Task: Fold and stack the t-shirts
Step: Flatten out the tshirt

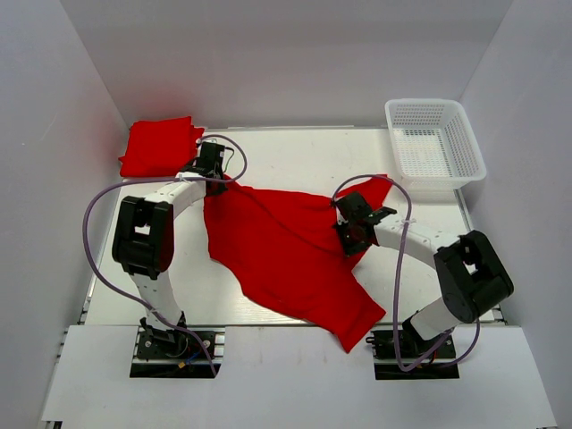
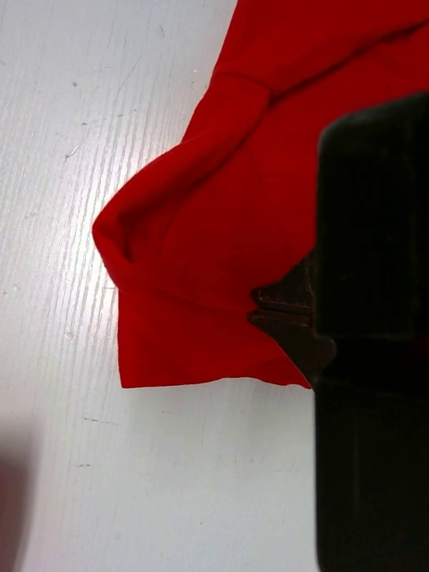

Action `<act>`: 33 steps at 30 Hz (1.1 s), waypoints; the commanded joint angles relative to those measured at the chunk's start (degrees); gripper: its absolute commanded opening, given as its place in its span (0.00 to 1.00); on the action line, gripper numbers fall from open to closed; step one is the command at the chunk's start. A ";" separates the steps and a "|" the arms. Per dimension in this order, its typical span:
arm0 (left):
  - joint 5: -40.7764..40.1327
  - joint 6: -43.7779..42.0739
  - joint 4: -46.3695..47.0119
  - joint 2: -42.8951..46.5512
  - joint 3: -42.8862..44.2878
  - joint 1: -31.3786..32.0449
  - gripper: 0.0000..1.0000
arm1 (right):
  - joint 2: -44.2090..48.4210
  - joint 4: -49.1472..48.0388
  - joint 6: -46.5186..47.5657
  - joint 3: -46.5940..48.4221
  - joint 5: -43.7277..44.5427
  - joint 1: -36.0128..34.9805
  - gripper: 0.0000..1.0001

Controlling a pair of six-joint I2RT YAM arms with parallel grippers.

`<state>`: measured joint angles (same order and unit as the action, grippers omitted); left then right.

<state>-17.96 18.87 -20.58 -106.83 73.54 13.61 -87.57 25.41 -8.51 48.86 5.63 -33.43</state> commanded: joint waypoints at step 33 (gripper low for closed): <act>3.72 -12.11 2.21 56.37 13.89 -0.25 0.00 | 32.98 -6.72 18.88 48.05 30.60 2.05 0.00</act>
<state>-16.19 8.93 -18.96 -53.32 82.48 13.63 -56.80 17.37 6.44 90.26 39.62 -31.53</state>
